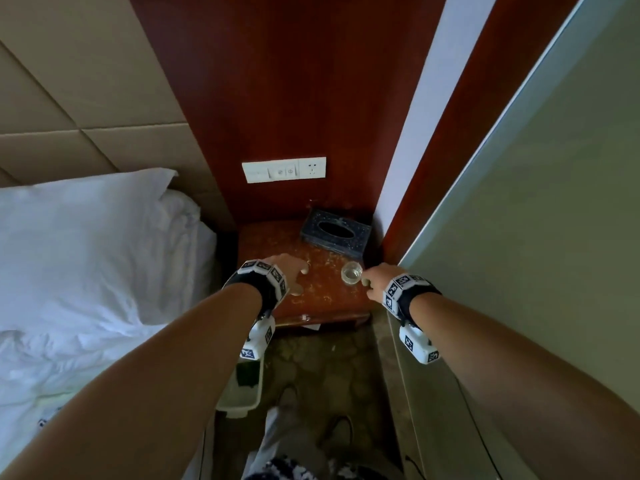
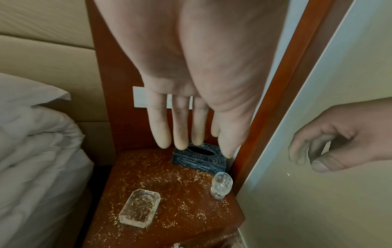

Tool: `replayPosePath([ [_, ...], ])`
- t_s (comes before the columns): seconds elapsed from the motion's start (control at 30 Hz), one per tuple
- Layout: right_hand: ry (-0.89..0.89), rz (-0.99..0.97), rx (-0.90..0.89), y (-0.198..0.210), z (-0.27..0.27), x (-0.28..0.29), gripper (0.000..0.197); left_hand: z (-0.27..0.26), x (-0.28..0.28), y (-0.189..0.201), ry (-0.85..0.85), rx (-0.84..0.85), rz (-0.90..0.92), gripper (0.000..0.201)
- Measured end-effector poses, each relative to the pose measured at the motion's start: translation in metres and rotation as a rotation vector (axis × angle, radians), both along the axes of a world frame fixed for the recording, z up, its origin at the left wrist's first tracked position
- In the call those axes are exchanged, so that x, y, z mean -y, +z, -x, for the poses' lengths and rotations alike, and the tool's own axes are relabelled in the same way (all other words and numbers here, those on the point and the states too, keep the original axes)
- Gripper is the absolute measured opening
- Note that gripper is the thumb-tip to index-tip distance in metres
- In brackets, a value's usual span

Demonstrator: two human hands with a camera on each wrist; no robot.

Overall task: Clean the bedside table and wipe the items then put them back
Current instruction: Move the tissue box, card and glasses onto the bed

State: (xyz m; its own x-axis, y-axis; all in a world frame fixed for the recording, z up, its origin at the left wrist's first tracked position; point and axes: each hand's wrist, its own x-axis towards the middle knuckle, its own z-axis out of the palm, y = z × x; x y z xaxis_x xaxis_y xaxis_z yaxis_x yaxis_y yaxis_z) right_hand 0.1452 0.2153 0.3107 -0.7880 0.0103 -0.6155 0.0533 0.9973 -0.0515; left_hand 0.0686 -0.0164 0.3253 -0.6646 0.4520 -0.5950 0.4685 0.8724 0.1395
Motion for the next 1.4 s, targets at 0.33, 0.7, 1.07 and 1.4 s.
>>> replayPosePath([
  [0.33,-0.245,0.079,0.075,-0.074,0.038,-0.037,0.028,0.073,-0.071,-0.094,-0.208,0.104,-0.110,0.044],
  [0.7,-0.381,0.098,0.167,-0.168,0.098,-0.043,0.041,0.135,-0.122,-0.198,-0.342,0.204,-0.065,0.035],
  [1.07,-0.222,0.077,0.246,-0.238,0.122,-0.066,0.048,0.153,-0.167,-0.275,-0.553,0.163,0.012,0.038],
  [1.4,-0.094,0.007,0.225,-0.270,0.131,-0.075,0.034,0.157,-0.184,-0.296,-0.564,0.132,0.155,0.022],
])
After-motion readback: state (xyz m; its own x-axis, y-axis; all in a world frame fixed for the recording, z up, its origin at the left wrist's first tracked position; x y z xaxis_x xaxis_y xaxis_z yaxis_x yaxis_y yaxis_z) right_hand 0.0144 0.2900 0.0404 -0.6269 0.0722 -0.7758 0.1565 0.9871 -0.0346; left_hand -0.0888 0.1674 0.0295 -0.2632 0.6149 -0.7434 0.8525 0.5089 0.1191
